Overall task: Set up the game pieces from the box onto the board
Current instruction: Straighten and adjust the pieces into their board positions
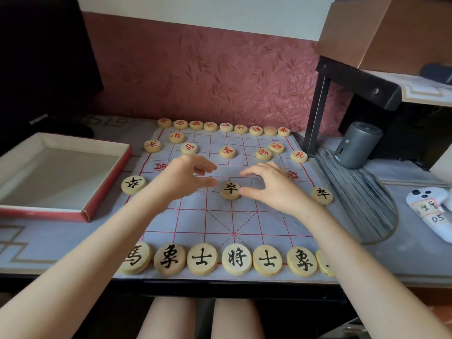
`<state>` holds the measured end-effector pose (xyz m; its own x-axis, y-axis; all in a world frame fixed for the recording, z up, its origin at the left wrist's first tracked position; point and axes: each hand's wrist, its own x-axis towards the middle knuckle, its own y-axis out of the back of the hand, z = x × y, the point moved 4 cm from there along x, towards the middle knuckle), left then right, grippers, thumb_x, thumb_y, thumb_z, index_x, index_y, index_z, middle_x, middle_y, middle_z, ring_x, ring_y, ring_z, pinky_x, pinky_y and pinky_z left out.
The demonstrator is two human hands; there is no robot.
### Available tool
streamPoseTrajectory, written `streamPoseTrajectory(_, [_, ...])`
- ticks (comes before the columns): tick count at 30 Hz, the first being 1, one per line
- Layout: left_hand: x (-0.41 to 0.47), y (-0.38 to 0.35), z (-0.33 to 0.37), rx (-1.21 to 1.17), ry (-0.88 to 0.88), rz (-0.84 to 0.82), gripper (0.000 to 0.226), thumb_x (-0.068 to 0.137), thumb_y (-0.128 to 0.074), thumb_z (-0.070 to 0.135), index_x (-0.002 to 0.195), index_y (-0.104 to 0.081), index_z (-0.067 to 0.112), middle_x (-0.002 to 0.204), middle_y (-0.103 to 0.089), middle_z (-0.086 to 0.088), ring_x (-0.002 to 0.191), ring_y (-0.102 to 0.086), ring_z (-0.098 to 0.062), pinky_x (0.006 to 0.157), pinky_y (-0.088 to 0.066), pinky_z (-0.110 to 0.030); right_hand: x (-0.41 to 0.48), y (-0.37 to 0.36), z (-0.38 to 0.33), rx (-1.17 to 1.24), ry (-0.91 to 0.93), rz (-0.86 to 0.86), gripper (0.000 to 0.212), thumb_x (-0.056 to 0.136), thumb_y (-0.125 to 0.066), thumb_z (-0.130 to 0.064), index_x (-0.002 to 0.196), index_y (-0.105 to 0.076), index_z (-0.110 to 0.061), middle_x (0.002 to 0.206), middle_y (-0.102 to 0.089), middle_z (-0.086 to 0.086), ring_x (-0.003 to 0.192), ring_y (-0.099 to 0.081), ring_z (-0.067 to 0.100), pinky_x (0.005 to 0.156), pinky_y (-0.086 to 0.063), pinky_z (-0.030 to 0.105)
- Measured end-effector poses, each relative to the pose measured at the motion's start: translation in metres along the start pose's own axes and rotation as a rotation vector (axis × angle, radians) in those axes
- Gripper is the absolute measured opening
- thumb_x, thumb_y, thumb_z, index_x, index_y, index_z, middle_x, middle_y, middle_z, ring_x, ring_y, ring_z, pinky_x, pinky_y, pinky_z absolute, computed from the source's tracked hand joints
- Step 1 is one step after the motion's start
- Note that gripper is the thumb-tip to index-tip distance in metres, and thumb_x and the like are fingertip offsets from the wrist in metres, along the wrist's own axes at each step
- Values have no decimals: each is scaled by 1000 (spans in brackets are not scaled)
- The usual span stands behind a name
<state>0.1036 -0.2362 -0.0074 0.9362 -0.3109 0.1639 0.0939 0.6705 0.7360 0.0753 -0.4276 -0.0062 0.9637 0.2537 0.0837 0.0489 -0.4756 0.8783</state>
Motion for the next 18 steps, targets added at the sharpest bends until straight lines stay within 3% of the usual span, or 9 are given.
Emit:
streamPoseTrajectory(3, [-8,14,-16,21,28,36,33,78,-73,21,110,-66,16,107,-68,1,95,-61,-10,83,-43,-17,9,-9,-15,45,0,-15,44,83,-64,-41,124,-54,-31,128,-44,-3,128,-33,17,106,-29,34])
streamPoseTrajectory(5, [-17,26,-26,42,42,56,32,79,-72,20,110,-66,15,106,-68,2,94,-62,-11,83,-44,-19,14,-15,-25,79,17,-28,44,82,-65,-42,123,-54,-32,125,-46,-5,126,-38,15,106,-32,35])
streamPoseTrajectory(7, [-29,38,-35,52,66,82,32,79,-71,21,110,-65,16,103,-67,5,94,-62,-10,85,-46,-21,18,-20,-39,111,44,-51,45,82,-67,-39,124,-55,-28,116,-45,-10,123,-41,10,102,-32,27])
streamPoseTrajectory(9, [-43,49,-44,54,90,110,32,79,-71,21,110,-65,17,100,-65,7,92,-61,-9,82,-42,-20,23,-27,-51,117,63,-76,46,82,-68,-37,125,-55,-27,113,-44,-10,121,-44,9,98,-33,24])
streamPoseTrajectory(14, [-78,63,-65,150,98,110,38,77,-73,17,113,-63,21,103,-63,7,74,-52,2,66,-37,-8,40,-48,-71,66,79,-113,53,82,-69,-33,131,-51,-26,131,-48,1,125,-43,15,102,-35,30])
streamPoseTrajectory(18, [-90,57,-68,157,28,56,43,77,-73,12,116,-61,22,108,-55,13,77,-51,-1,68,-39,-4,53,-64,-80,33,82,-143,55,80,-69,-38,131,-50,-30,136,-47,3,128,-42,19,106,-37,39])
